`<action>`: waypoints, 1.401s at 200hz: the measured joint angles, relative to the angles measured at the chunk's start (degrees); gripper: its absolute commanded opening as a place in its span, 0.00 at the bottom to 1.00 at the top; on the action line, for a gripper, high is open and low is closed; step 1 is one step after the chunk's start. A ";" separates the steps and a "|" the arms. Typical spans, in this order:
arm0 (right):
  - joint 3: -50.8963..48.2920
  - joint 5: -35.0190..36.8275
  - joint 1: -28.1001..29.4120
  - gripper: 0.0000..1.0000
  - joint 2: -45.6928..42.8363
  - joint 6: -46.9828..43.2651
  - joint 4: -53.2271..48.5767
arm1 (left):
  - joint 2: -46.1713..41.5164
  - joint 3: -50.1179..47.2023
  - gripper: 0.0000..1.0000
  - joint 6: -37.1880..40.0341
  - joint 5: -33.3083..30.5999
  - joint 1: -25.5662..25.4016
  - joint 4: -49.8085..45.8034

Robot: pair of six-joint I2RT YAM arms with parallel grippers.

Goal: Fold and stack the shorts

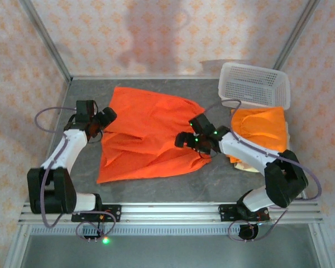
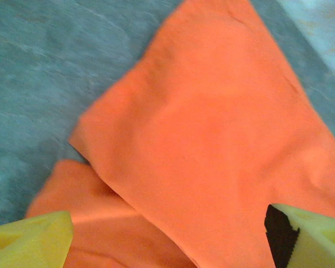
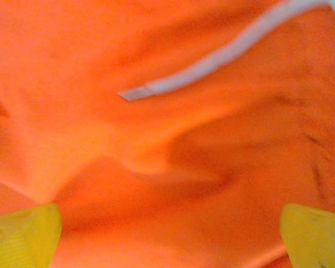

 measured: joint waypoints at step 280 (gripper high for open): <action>64.46 -8.09 -18.21 1.00 54.93 -5.73 -12.22 | -12.90 -10.93 1.00 -5.35 -1.68 -2.03 3.87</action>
